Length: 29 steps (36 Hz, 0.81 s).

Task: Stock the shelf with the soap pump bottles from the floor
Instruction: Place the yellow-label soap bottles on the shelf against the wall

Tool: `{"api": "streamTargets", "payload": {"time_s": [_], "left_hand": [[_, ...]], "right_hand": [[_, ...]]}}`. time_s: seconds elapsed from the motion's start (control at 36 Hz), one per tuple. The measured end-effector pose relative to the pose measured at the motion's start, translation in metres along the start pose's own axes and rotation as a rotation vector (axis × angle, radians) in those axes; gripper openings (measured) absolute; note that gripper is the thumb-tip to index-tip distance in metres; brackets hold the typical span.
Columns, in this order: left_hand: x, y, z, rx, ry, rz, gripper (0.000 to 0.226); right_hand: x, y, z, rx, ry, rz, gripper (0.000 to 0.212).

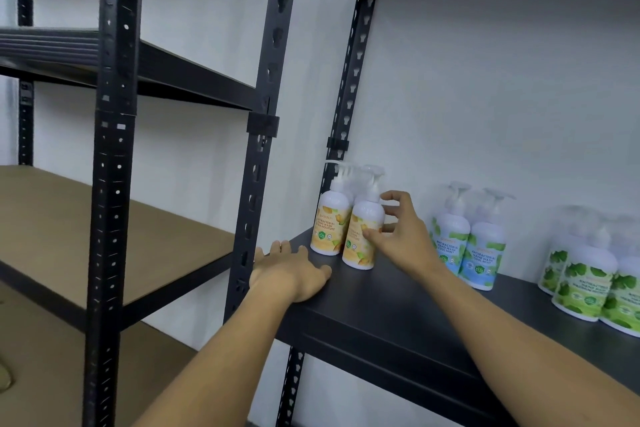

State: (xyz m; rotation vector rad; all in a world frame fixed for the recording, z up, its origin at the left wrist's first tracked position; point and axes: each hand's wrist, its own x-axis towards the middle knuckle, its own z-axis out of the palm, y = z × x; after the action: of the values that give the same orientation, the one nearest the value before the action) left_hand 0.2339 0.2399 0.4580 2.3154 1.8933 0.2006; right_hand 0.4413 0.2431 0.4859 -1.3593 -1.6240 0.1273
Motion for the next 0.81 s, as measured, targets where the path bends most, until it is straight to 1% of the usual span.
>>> {"api": "streamTargets", "payload": {"time_s": [0.08, 0.19, 0.31, 0.42, 0.56, 0.67, 0.81], "left_hand": [[0.0, 0.0, 0.0, -0.003, 0.006, 0.001, 0.077], [0.001, -0.001, 0.0, -0.002, 0.008, -0.001, 0.077], [0.002, 0.0, 0.0, -0.007, 0.016, -0.001, 0.077], [0.0, 0.0, -0.001, -0.012, 0.018, 0.002, 0.076], [-0.002, 0.0, -0.002, -0.018, 0.015, 0.0, 0.075], [-0.002, 0.0, -0.001, -0.019, 0.014, 0.001, 0.075], [-0.003, 0.001, -0.002, -0.014, 0.017, 0.002, 0.074]], "right_hand": [[-0.004, -0.004, 0.007, -0.062, 0.055, -0.017, 0.064], [-0.009, -0.016, 0.018, -0.248, 0.16, -0.025, 0.079], [-0.005, -0.017, 0.024, -0.312, 0.183, -0.008, 0.081], [0.0, -0.011, 0.021, -0.199, 0.172, -0.006, 0.077], [0.002, -0.003, 0.011, -0.037, 0.077, -0.012, 0.076], [0.002, -0.001, 0.006, -0.002, 0.032, -0.022, 0.075], [0.003, 0.001, 0.007, 0.018, 0.018, -0.035, 0.075]]}}
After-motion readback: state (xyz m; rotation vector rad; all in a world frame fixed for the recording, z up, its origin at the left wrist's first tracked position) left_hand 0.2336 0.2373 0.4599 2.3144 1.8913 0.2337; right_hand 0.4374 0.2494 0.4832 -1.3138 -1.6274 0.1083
